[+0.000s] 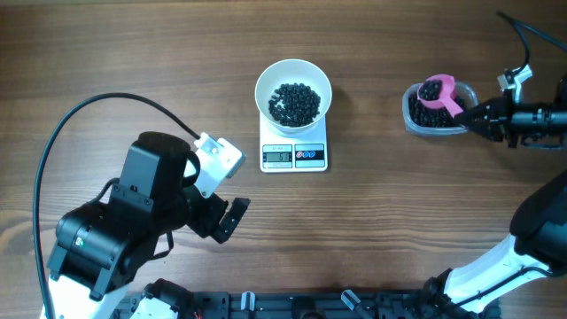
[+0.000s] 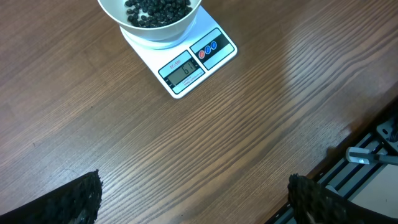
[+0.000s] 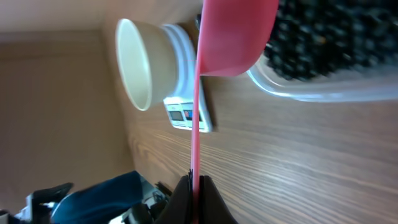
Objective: Scoop item into bowl and weigh 150g on scale
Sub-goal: 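Dip the scoop into the black beans and lift it filled, then carry the scoop over the white bowl and pour beans in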
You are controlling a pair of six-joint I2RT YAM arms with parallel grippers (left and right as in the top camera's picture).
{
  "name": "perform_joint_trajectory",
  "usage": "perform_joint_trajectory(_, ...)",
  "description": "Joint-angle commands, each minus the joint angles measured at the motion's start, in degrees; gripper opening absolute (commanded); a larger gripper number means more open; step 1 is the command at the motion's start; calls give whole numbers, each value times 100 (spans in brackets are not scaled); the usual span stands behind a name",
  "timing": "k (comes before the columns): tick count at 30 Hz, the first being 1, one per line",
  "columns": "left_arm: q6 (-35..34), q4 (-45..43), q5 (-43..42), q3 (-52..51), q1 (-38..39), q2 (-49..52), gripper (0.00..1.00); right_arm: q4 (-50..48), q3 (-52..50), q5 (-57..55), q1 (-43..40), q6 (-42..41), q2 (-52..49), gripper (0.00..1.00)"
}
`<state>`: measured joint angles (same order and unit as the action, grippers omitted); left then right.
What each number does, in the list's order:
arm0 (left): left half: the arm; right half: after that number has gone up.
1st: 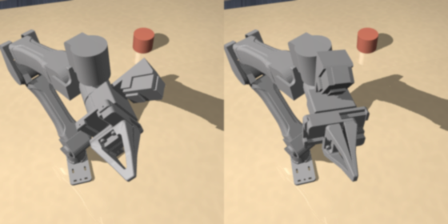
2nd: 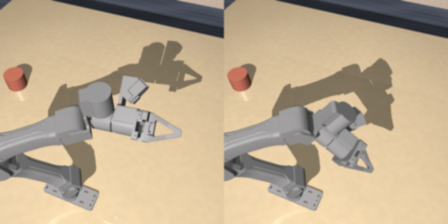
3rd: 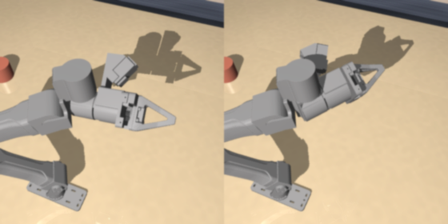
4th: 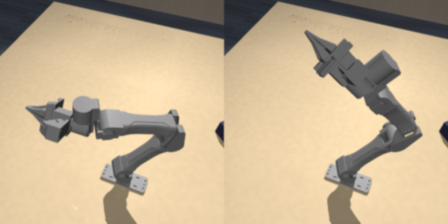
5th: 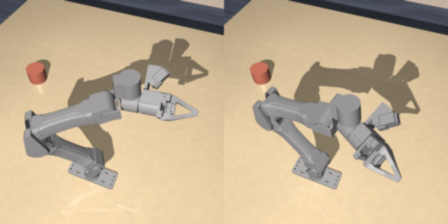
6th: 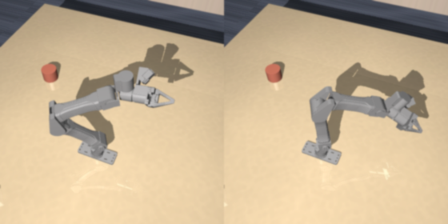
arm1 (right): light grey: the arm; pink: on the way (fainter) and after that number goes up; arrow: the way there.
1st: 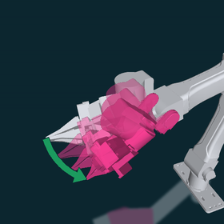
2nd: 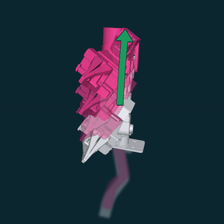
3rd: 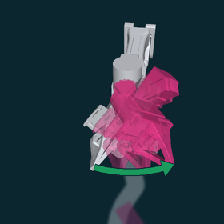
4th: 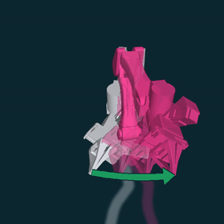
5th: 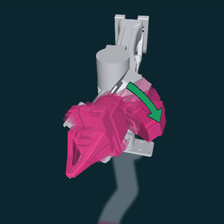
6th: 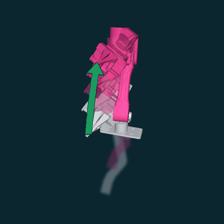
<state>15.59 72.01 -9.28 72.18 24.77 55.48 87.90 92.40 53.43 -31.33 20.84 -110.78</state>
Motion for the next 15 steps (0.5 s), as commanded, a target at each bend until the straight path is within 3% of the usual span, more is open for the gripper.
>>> perform_joint_trajectory(1,68,-20,13,59,-31,-31,100,24,48,890,4,400,118,4)
perform_joint_trajectory(7,68,-17,13,59,-31,-31,100,13,50,1185,306,470,157,5)
perform_joint_trajectory(15,68,-20,13,59,-31,-31,100,-210,50,1290,1344,315,374,5)
